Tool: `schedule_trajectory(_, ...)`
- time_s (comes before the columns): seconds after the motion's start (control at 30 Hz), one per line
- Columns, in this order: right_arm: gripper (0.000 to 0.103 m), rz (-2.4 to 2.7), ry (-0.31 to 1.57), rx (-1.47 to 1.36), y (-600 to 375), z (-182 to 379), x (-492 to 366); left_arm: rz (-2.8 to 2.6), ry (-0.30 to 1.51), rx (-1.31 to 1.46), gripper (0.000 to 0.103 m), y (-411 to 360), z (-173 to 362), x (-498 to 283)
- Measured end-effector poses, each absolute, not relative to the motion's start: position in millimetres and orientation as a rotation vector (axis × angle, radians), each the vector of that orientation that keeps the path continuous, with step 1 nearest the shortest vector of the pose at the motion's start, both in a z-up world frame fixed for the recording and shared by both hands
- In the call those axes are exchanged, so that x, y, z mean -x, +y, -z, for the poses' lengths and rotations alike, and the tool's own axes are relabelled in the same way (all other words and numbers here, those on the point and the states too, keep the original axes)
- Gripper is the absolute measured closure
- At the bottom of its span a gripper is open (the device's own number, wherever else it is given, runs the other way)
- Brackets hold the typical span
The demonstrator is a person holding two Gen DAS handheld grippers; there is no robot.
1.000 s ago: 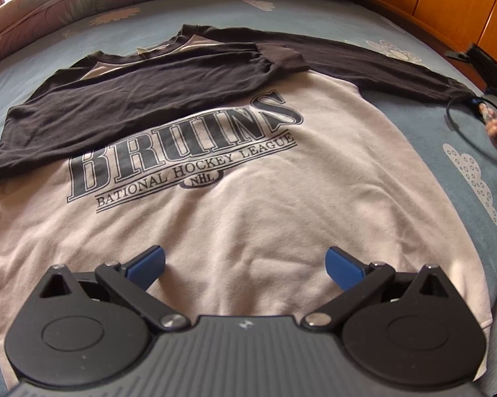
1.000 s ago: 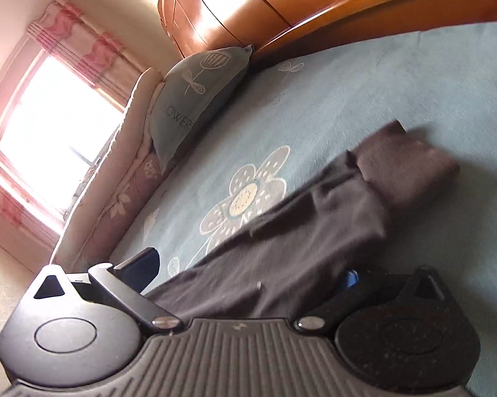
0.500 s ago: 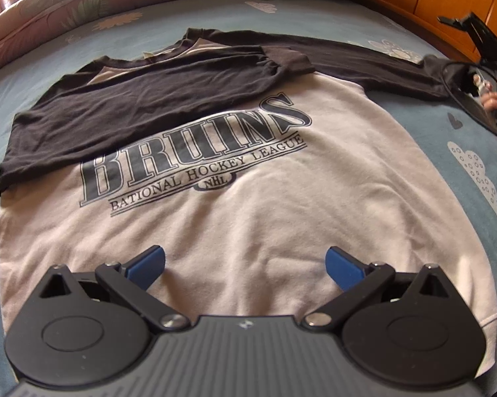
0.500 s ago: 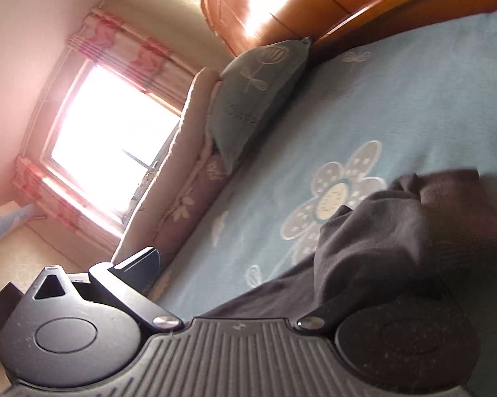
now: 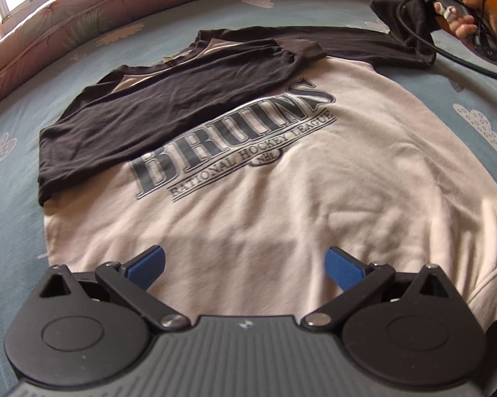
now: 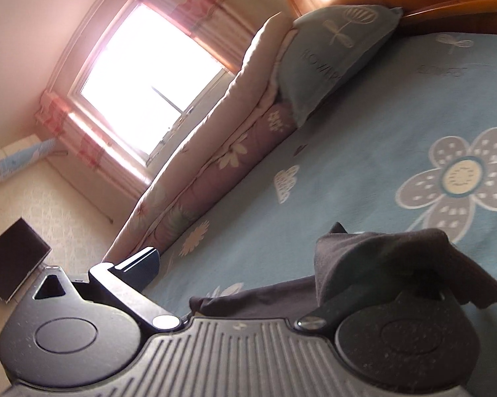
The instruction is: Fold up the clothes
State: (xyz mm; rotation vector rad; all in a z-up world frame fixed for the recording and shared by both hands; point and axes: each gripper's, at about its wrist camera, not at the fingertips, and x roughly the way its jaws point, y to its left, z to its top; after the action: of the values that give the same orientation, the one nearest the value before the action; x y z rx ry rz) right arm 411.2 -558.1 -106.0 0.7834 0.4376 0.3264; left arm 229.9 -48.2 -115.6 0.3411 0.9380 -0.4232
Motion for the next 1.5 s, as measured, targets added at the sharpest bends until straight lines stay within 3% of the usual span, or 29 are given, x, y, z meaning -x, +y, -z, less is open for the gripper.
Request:
schedule_trajectory(0.6,0.000,-0.443,0.597,-0.710,-403.6,83.2,-473.4,0.609,0.944,-0.416,0.001,31.7,104.2,-216.1)
schedule_trajectory(1.23,0.000,-0.527,0.733,-0.426,-315.1,61.9,-485.9,0.825,0.958,-0.512,0.001,34.7,96.1,-227.9)
schedule_trajectory(1.5,0.000,-0.501,0.745,-0.181,-258.1,51.4,-487.8,0.812,0.962,-0.509,0.001,42.7,95.2,-231.3)
